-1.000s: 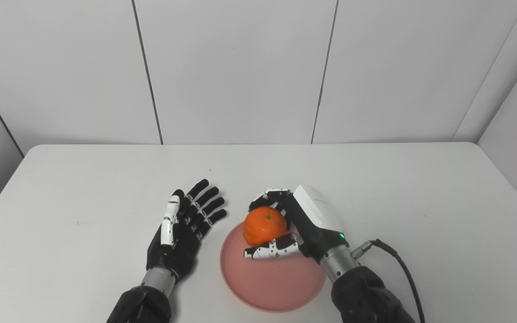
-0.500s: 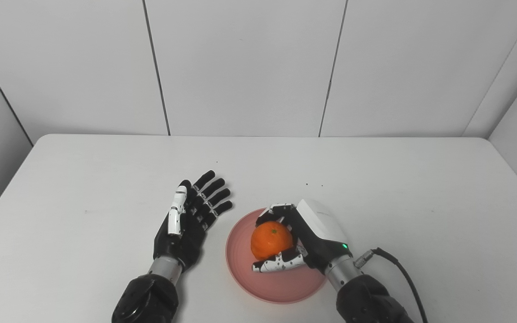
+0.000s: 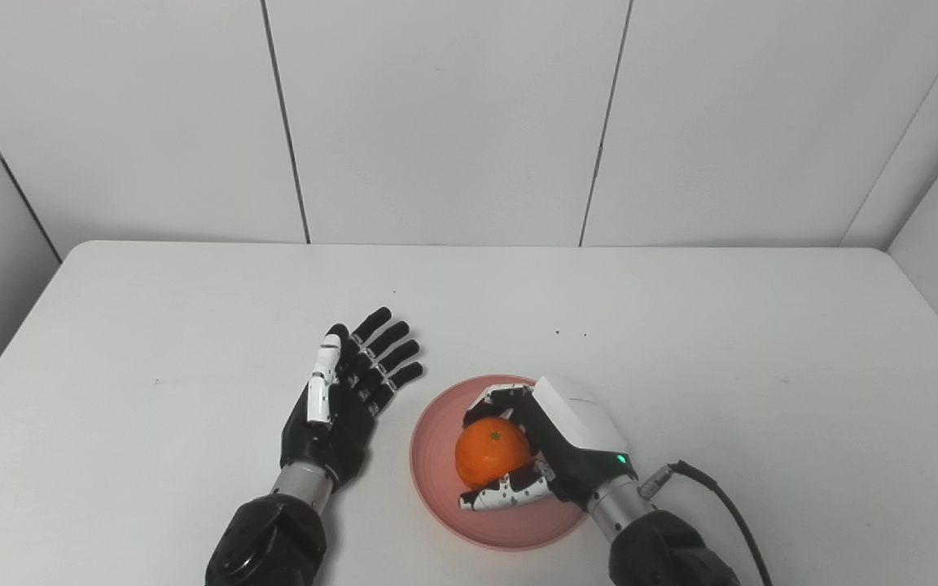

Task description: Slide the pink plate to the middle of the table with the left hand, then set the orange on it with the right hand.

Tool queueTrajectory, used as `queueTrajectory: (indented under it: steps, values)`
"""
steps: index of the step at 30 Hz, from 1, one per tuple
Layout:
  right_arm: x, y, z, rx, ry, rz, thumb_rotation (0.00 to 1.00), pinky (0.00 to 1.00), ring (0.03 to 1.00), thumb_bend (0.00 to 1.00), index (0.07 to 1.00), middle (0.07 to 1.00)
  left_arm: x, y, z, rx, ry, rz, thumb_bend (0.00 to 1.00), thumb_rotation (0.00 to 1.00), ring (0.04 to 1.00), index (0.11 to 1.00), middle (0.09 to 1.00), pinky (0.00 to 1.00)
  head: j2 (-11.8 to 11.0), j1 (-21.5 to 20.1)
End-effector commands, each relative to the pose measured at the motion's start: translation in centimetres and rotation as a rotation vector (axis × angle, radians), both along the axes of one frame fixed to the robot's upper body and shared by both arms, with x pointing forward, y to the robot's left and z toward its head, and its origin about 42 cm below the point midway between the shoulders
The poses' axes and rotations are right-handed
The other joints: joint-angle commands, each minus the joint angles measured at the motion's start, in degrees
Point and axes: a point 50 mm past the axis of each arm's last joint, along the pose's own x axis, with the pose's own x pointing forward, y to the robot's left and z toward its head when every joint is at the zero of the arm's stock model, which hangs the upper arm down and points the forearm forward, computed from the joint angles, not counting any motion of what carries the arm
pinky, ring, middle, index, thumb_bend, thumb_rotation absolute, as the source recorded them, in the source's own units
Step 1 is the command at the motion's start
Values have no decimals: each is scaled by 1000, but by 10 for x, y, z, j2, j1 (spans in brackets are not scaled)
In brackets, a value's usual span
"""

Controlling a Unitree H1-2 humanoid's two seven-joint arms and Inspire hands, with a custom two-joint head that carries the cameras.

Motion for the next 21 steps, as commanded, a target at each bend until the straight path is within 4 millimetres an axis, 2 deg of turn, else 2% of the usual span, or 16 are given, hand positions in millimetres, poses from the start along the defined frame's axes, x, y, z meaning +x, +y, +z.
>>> queueTrajectory:
  steps: [1, 2, 3, 4, 5, 6, 7, 10, 13, 17, 21]
  values:
    - [-2, 1, 8, -18, -65, 28, 5, 302, 411, 527, 524, 445, -1, -7, 1, 3, 30, -16, 337, 1000, 789, 796, 804, 757, -1, 1]
    - [-3, 1, 8, -23, -64, 29, 6, 312, 418, 527, 523, 446, -1, -8, 1, 3, 30, -16, 337, 1000, 787, 795, 803, 756, -1, 1]
    - [-3, 1, 8, -28, -62, 30, 88, 346, 450, 525, 504, 510, -1, -8, 0, 3, 30, -16, 336, 1000, 787, 795, 802, 755, -1, 1]
    - [-4, 1, 8, -32, -62, 33, 116, 378, 478, 524, 498, 543, -1, -8, 0, 3, 30, -16, 336, 1000, 786, 795, 802, 754, 0, 2]
    - [-4, 1, 8, -39, -63, 37, 136, 424, 517, 599, 519, 580, -1, -8, 0, 3, 30, -16, 337, 1000, 786, 795, 802, 753, 0, 2]
    - [-4, 1, 8, -43, -64, 40, 149, 448, 538, 744, 567, 598, -1, -8, 0, 3, 30, -16, 337, 1000, 787, 796, 803, 754, 0, 2]
    - [-4, 1, 8, -47, -64, 45, 159, 470, 557, 842, 603, 616, -1, -8, 1, 3, 30, -15, 337, 1000, 787, 796, 803, 755, 0, 2]
    - [-5, 1, 9, -52, -61, 52, 192, 508, 598, 944, 661, 660, -2, -9, 1, 3, 30, -15, 335, 1000, 788, 796, 804, 758, 0, 3]
    - [-7, 0, 8, -49, -49, 58, 220, 529, 628, 969, 697, 694, -2, -9, 1, 2, 30, -16, 335, 1000, 788, 796, 804, 756, 0, 2]
    - [-10, -2, 9, -38, -31, 61, 318, 588, 710, 1000, 786, 775, -2, -8, 0, 6, 24, -20, 335, 1000, 792, 799, 807, 757, -2, 1]
    - [-11, -5, 16, 4, -29, 55, 357, 625, 737, 1000, 802, 789, -2, -8, 0, 7, 26, -20, 338, 1000, 790, 798, 805, 759, -1, 0]
